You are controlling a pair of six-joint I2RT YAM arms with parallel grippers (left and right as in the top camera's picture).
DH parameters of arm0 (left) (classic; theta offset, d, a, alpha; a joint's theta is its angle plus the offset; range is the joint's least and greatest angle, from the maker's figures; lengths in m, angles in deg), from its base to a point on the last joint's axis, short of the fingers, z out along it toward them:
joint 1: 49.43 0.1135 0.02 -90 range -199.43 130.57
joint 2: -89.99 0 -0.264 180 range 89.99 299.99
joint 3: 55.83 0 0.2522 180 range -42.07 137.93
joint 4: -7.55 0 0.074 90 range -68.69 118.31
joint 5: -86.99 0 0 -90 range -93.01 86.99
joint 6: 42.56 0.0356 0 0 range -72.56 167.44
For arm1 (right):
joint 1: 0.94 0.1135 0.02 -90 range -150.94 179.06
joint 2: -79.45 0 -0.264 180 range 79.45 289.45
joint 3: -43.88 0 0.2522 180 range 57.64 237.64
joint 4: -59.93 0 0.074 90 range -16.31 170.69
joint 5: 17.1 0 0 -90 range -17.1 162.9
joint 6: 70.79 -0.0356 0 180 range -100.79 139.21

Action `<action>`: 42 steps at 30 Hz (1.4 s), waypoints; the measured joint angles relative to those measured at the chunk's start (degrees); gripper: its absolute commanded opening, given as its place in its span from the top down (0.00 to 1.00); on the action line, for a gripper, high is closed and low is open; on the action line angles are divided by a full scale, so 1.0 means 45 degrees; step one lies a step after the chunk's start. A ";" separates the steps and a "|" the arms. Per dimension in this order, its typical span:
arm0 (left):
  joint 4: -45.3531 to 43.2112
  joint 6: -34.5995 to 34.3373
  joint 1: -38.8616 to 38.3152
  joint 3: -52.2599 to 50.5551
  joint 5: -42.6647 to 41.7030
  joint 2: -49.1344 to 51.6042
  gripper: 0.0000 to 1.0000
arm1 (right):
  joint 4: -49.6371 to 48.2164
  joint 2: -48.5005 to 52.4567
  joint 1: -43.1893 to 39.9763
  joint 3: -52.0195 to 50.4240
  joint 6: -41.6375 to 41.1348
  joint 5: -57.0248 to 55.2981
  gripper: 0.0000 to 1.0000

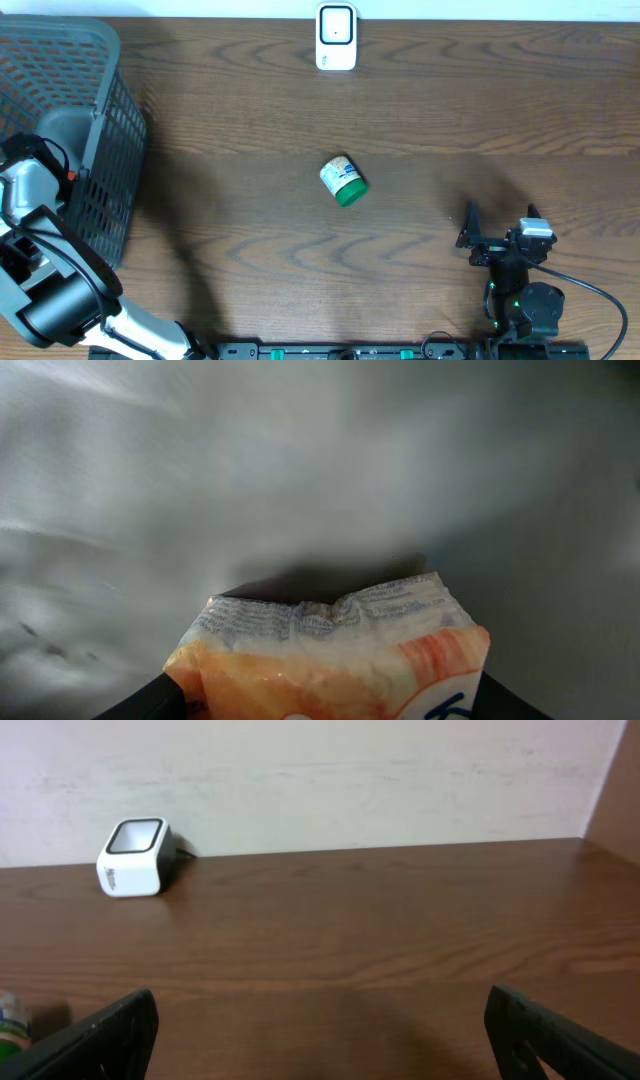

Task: Scan the item barcode
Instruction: 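Grasp the orange snack packet with the left gripper and lift out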

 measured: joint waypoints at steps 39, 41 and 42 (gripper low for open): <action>0.1370 0.3191 -0.7373 0.2273 -0.4541 -0.9136 0.34 | 0.0000 0.0000 0.0000 0.0000 0.0000 -0.0005 0.01; 0.1530 0.3371 -0.8694 0.2040 -0.3473 -0.8568 0.34 | 0.0000 0.0000 0.0000 0.0000 -0.0005 0.0000 0.01; 0.1564 0.3439 -0.9277 0.1933 -0.2973 -0.8213 0.34 | 0.0000 0.0000 0.0000 0.0000 -0.0005 -0.0005 0.01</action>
